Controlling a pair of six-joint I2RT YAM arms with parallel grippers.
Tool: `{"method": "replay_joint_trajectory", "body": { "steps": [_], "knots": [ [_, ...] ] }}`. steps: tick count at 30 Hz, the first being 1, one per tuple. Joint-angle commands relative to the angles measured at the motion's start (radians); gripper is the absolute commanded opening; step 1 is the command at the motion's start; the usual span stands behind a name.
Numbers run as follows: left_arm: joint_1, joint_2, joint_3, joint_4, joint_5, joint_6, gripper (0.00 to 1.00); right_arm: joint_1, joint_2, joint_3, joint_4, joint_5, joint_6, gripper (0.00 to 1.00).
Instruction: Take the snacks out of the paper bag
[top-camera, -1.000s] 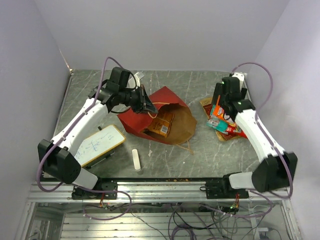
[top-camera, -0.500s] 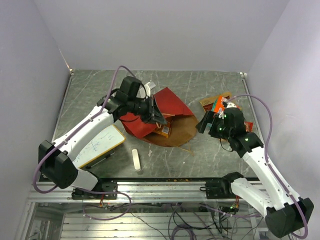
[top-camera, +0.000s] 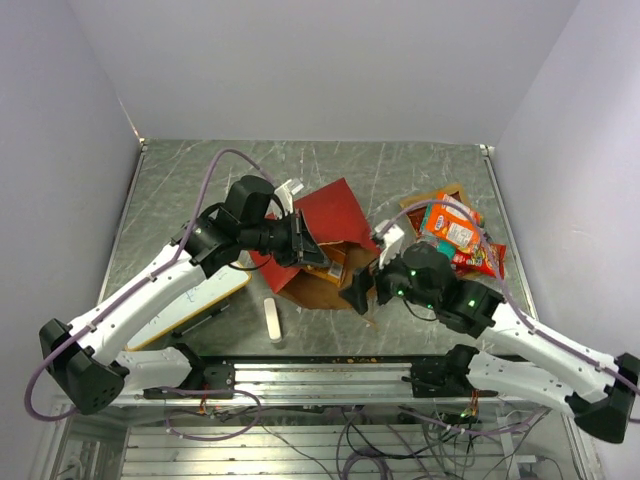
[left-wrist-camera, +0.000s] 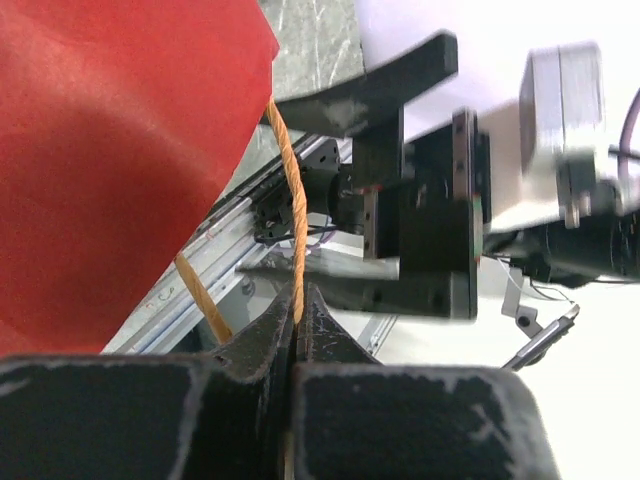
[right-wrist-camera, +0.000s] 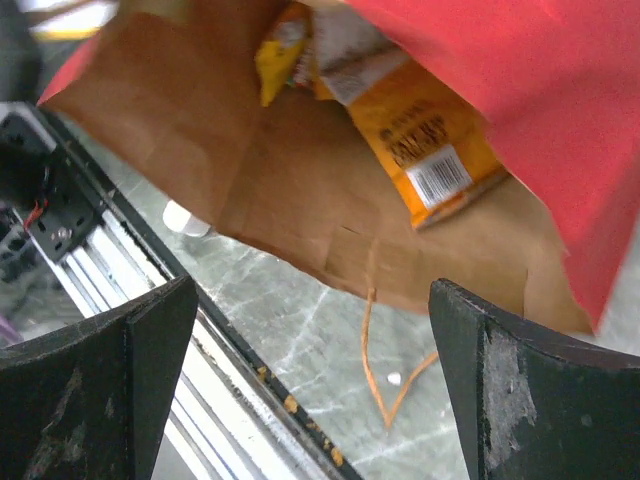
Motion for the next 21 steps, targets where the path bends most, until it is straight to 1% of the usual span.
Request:
{"method": "replay_joint_trajectory", "body": {
  "steps": [1, 3, 5, 9, 12, 14, 16, 18, 21],
  "knots": [
    [-0.001, 0.004, -0.012, -0.002, -0.041, -0.012, 0.07, 0.148, 0.044, -0.027, 0.192, 0.025, -0.213, 1.0],
    [-0.001, 0.021, 0.004, -0.001, -0.044, -0.009, 0.07, 0.208, 0.054, -0.058, 0.253, 0.012, -0.307, 1.0],
    [-0.001, 0.054, 0.034, -0.01, -0.044, -0.001, 0.07, 0.263, 0.073, -0.092, 0.301, 0.039, -0.406, 1.0],
    [0.001, 0.125, 0.105, -0.046, -0.049, 0.024, 0.07, 0.301, 0.141, -0.14, 0.385, 0.133, -0.574, 0.99],
    [0.0, 0.165, 0.149, -0.054, -0.032, 0.02, 0.07, 0.303, 0.177, -0.183, 0.485, 0.238, -0.694, 0.9],
    [0.0, 0.173, 0.156, -0.052, -0.036, 0.006, 0.07, 0.303, 0.198, -0.208, 0.555, 0.303, -0.769, 0.79],
    [0.0, 0.17, 0.159, -0.06, -0.057, -0.003, 0.07, 0.3, 0.217, -0.22, 0.592, 0.344, -0.813, 0.73],
    [0.006, 0.171, 0.174, -0.088, -0.067, -0.001, 0.07, 0.283, 0.232, -0.251, 0.639, 0.329, -0.866, 0.68],
    [0.013, 0.171, 0.21, -0.133, -0.091, 0.014, 0.07, 0.263, 0.293, -0.287, 0.721, 0.302, -0.922, 0.66]
  ]
}}
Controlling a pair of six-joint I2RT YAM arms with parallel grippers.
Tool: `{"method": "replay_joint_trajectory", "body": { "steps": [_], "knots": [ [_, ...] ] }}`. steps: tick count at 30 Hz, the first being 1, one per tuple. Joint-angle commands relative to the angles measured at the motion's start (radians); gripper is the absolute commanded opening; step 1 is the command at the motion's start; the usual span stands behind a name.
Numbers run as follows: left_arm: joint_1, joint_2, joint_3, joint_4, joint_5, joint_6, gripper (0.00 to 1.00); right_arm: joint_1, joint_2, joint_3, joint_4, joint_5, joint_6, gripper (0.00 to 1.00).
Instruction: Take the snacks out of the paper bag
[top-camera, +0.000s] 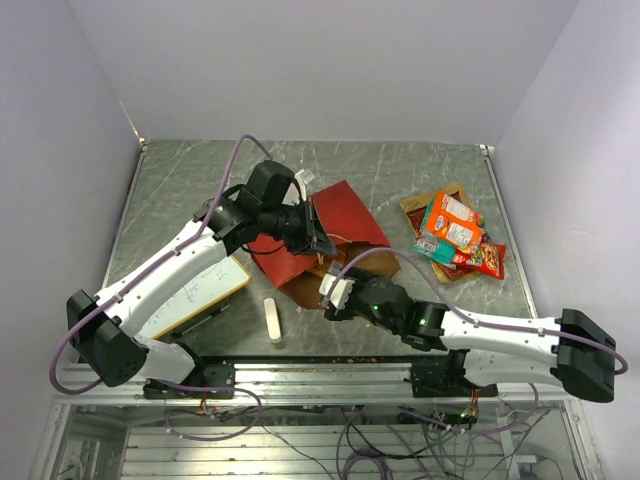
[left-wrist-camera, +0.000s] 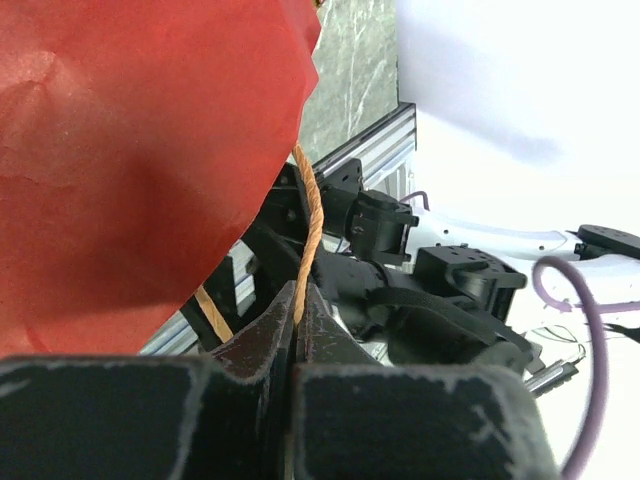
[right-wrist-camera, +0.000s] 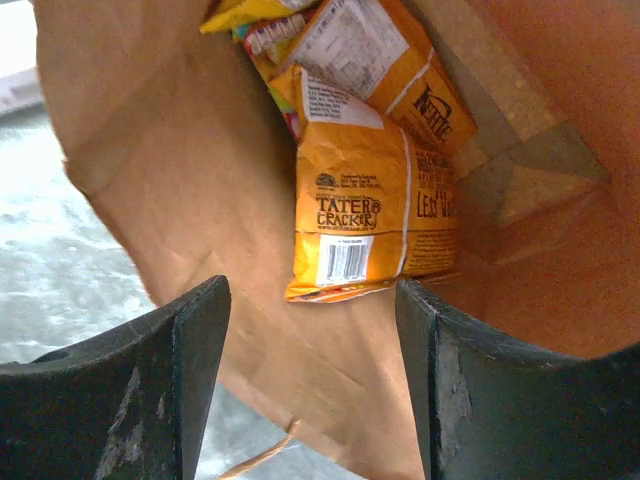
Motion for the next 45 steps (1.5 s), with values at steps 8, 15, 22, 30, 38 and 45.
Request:
{"method": "replay_joint_trajectory", "body": {
  "steps": [8, 15, 22, 30, 38, 45],
  "knots": [
    [0.019, -0.004, 0.088, -0.097, -0.077, 0.011, 0.07, -0.186, 0.261, -0.033, 0.406, -0.103, -0.142, 0.83],
    [0.051, 0.021, 0.161, -0.151, -0.089, 0.041, 0.07, -0.194, 0.446, 0.029, 0.478, -0.127, -0.225, 1.0],
    [0.064, 0.032, 0.162, -0.14, -0.08, 0.035, 0.07, -0.232, 0.578, 0.087, 0.586, -0.026, -0.247, 0.99],
    [0.065, 0.021, 0.141, -0.116, -0.081, 0.013, 0.07, -0.287, 0.637, 0.104, 0.588, -0.136, -0.268, 0.61],
    [0.069, 0.012, 0.09, -0.036, -0.075, -0.035, 0.07, -0.297, 0.487, 0.102, 0.338, -0.267, -0.245, 0.13],
    [0.071, 0.014, 0.061, 0.027, -0.055, -0.055, 0.07, -0.296, 0.312, 0.063, 0.15, -0.308, -0.203, 0.0]
  ]
}}
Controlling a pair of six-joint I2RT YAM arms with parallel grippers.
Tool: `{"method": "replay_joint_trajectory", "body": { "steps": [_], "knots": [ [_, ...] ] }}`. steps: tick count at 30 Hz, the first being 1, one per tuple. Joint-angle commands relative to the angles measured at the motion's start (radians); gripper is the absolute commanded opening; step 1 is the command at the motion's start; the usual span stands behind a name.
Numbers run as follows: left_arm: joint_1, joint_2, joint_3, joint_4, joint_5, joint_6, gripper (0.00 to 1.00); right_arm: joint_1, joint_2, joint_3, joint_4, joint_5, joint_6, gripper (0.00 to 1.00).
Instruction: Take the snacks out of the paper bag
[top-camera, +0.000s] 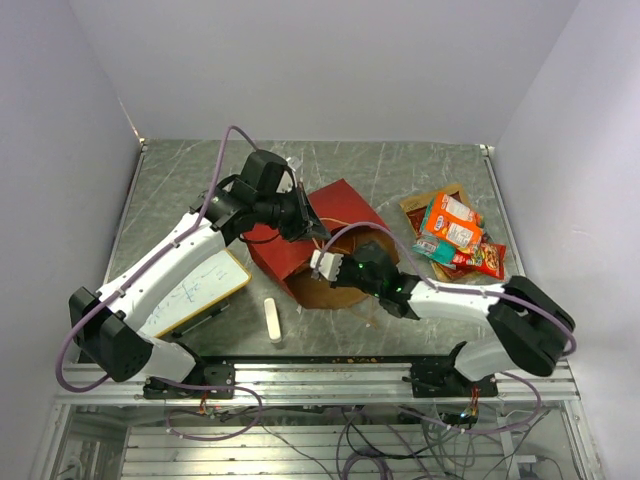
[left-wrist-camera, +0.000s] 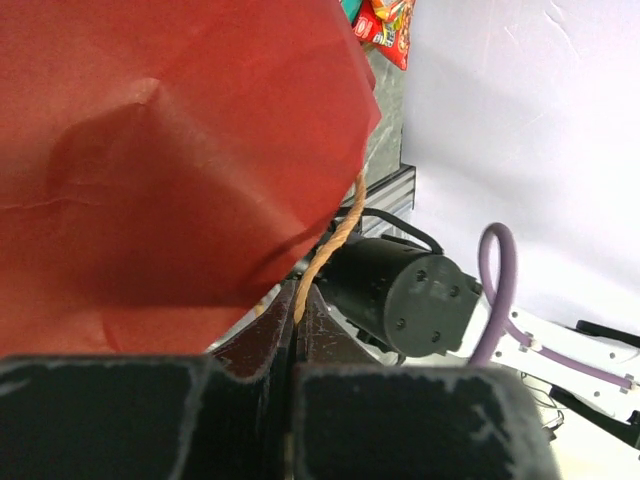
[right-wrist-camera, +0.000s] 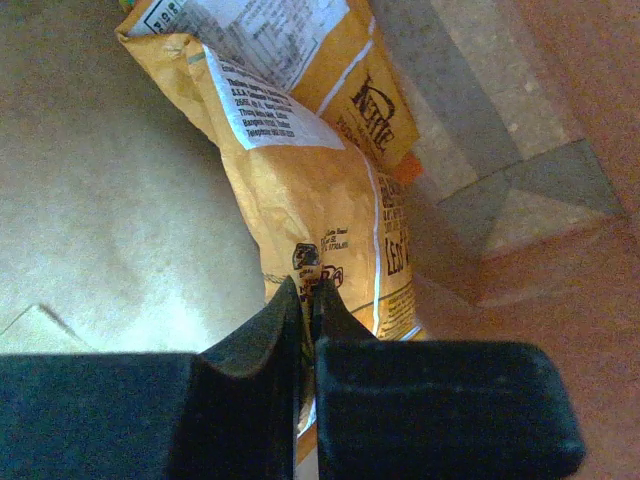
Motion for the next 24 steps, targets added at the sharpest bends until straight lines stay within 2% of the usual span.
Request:
{"method": "replay_joint_trajectory", "body": {
  "steps": [1, 6, 12, 18, 24],
  "knots": [
    [0.008, -0.016, -0.001, 0.053, 0.021, -0.009, 0.07, -0.005, -0.112, -0.021, -0.158, -0.06, 0.04, 0.0],
    [0.012, -0.017, -0.011, 0.077, 0.017, -0.012, 0.07, -0.005, -0.263, 0.027, -0.398, -0.134, 0.038, 0.0],
    [0.021, -0.007, -0.015, 0.103, 0.027, -0.009, 0.07, -0.004, -0.448, 0.117, -0.707, -0.113, -0.001, 0.0],
    [0.031, 0.017, -0.033, 0.137, 0.05, -0.003, 0.07, -0.004, -0.617, 0.278, -1.063, -0.083, -0.06, 0.0],
    [0.048, 0.031, -0.045, 0.156, 0.063, -0.001, 0.07, -0.004, -0.713, 0.471, -1.378, -0.014, -0.085, 0.0]
  ]
}}
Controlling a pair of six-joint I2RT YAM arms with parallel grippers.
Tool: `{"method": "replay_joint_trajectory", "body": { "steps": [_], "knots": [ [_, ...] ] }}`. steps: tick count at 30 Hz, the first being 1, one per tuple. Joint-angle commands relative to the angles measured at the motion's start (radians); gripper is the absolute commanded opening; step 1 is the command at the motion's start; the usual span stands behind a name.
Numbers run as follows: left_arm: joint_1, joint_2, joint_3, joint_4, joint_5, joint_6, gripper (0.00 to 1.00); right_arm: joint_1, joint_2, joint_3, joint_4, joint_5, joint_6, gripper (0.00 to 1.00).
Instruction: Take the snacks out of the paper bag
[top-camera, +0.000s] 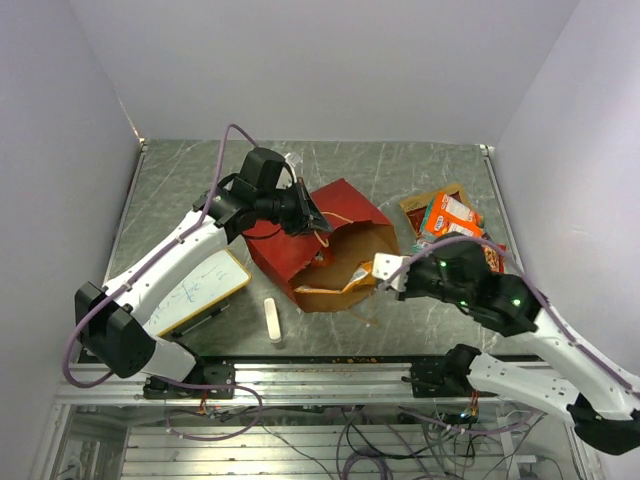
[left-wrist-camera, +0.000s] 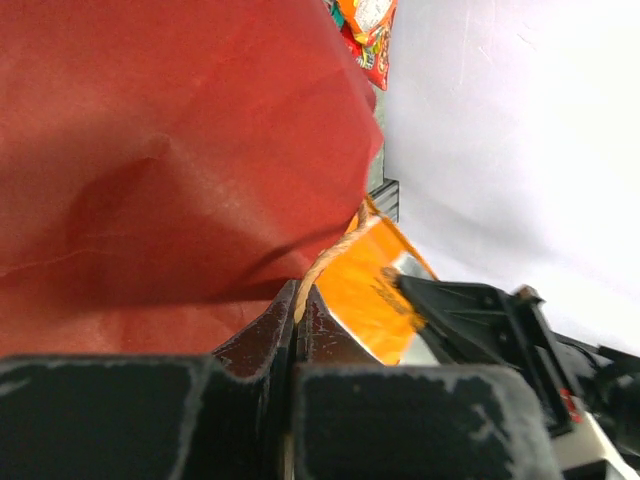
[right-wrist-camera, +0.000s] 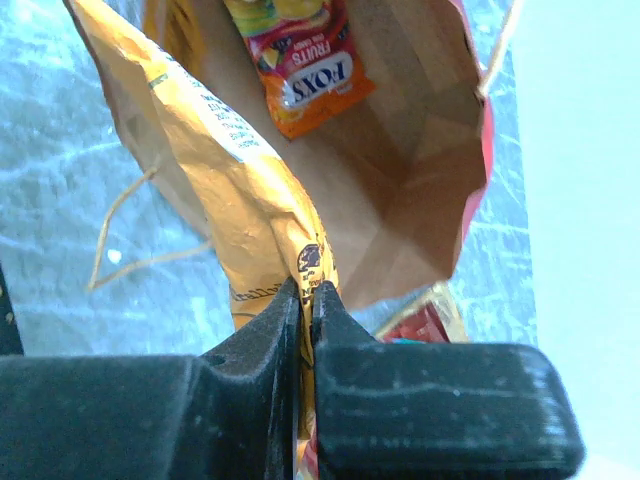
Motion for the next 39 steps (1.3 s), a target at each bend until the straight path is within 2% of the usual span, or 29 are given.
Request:
{"method": "replay_joint_trajectory", "body": {
  "steps": [1, 4, 9, 17, 21, 28, 31, 34, 39],
  "knots": [
    [0.019, 0.013, -0.012, 0.052, 0.03, 0.009, 0.07, -0.004, -0.061, 0.13, -0.286, 0.075, -0.033, 0.0],
    [0.033, 0.019, -0.013, 0.048, 0.04, 0.017, 0.07, -0.003, -0.081, 0.217, -0.368, 0.177, -0.005, 0.0],
    [0.053, 0.026, -0.019, 0.031, 0.058, 0.038, 0.07, -0.003, -0.07, 0.318, -0.367, 0.405, 0.04, 0.0],
    [0.084, 0.008, -0.057, 0.03, 0.084, 0.038, 0.07, -0.004, 0.021, 0.356, -0.269, 0.737, 0.043, 0.0],
    [0.091, 0.006, -0.076, 0.028, 0.11, 0.038, 0.07, -0.003, 0.036, 0.278, -0.124, 0.926, -0.013, 0.0],
    [0.1, 0.021, -0.057, -0.01, 0.138, 0.063, 0.07, -0.024, 0.091, 0.244, 0.252, 1.022, -0.161, 0.0],
    [0.103, 0.021, -0.054, -0.001, 0.139, 0.062, 0.07, -0.131, 0.17, 0.258, 0.358, 0.959, -0.204, 0.0],
    [0.107, 0.025, -0.05, -0.002, 0.139, 0.061, 0.07, -0.257, 0.229, 0.312, 0.408, 0.816, -0.186, 0.0],
    [0.108, 0.034, -0.022, -0.004, 0.156, 0.068, 0.07, -0.439, 0.372, 0.367, 0.502, 0.717, -0.164, 0.0]
  ]
}}
